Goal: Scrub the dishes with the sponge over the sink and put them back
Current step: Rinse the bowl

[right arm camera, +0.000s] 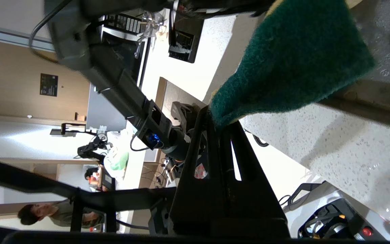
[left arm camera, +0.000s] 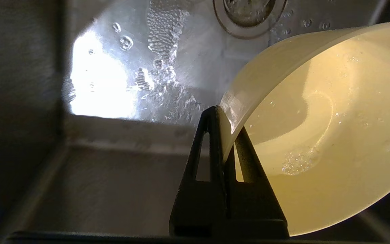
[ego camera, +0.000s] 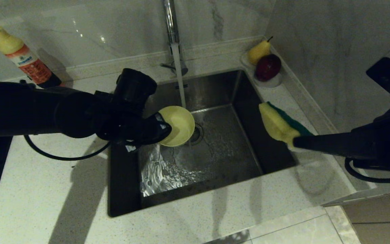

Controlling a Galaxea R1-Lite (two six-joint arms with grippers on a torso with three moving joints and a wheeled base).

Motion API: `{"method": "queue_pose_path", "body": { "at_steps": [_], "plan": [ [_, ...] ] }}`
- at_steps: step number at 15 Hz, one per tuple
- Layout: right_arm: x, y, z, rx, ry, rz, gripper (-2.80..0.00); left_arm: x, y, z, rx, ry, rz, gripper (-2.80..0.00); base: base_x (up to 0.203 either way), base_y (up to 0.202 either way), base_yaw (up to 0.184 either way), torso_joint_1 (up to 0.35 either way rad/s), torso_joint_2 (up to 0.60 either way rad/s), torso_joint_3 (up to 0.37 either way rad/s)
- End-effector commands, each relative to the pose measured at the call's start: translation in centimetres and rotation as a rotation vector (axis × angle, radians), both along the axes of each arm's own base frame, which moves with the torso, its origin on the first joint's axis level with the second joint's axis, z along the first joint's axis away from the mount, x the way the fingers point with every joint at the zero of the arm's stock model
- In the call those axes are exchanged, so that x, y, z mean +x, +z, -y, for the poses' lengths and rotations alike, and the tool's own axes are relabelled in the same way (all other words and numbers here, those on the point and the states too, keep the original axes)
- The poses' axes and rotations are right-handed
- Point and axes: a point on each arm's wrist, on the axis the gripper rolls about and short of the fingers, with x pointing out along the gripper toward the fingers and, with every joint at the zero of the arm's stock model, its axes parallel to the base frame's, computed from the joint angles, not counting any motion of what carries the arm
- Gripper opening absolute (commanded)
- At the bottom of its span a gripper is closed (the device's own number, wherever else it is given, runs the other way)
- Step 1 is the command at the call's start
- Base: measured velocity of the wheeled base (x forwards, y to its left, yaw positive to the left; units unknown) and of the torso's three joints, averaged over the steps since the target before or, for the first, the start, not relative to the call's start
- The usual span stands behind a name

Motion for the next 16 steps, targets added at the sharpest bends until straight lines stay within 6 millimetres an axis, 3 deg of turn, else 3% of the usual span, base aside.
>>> {"method": "queue_pose_path", "body": {
  "at_steps": [1,8,16],
  "plan": [
    [-0.2,-0.1,0.8,0.009,0.005,-0.002,-2.8,2.4,-2.1,0.9,0.011,0.019,-0.037,-2.8,0.0,0.0,0.0,0.0,0.0,0.0],
    [-0.4,0.0,1.9,0.02,-0.004,0.001,-2.8,4.0,-1.0,1.7,-0.052,0.043,0.027,-2.8,0.0,0.0,0.0,0.0,0.0,0.0],
    [-0.4,-0.1,2.3,0.023,-0.005,0.0,-2.8,3.0,-0.9,1.2,-0.037,0.047,-0.022,-2.8,0.0,0.0,0.0,0.0,0.0,0.0]
  ]
}}
